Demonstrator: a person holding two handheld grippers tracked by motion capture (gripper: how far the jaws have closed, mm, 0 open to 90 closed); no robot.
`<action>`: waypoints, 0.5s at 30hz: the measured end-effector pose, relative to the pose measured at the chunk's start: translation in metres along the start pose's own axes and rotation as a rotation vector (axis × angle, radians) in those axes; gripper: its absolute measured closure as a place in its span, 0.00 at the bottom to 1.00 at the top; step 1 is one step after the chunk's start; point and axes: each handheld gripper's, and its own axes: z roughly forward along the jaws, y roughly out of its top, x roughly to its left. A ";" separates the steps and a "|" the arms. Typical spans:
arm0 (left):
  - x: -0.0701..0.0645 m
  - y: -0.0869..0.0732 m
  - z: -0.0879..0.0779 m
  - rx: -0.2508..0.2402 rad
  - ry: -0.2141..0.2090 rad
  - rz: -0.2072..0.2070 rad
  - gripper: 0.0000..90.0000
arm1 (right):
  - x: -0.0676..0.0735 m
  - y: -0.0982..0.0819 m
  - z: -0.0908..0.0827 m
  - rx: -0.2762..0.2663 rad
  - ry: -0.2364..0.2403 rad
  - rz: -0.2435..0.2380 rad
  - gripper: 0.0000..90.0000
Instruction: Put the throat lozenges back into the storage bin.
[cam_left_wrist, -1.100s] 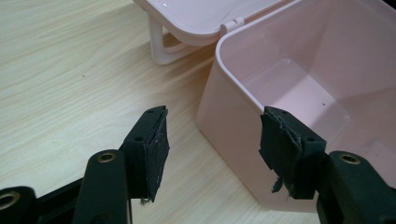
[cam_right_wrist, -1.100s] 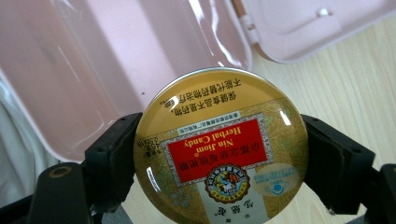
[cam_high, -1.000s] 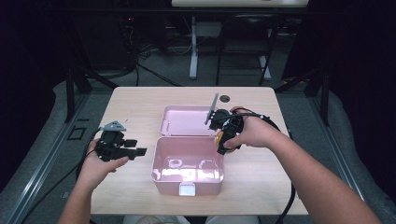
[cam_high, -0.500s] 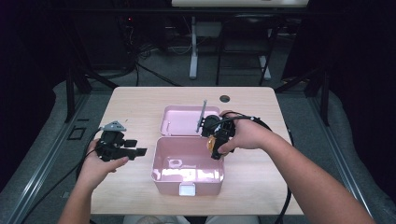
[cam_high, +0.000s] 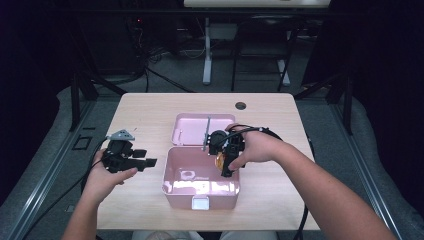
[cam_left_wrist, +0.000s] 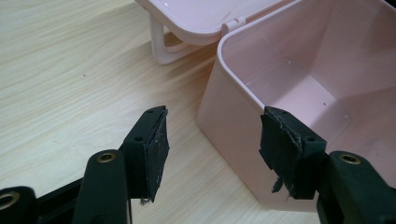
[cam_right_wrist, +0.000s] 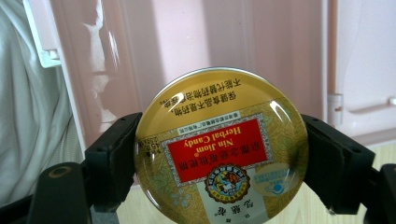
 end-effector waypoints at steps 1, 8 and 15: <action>0.000 0.000 0.000 0.000 0.000 0.000 0.46 | 0.000 0.001 0.001 0.004 0.000 -0.003 0.22; 0.000 0.000 0.000 0.000 0.000 -0.002 0.46 | 0.001 0.005 0.010 0.013 0.004 -0.027 0.22; 0.000 0.000 0.001 0.004 0.000 -0.001 0.46 | 0.003 0.007 0.024 0.013 0.034 -0.025 0.22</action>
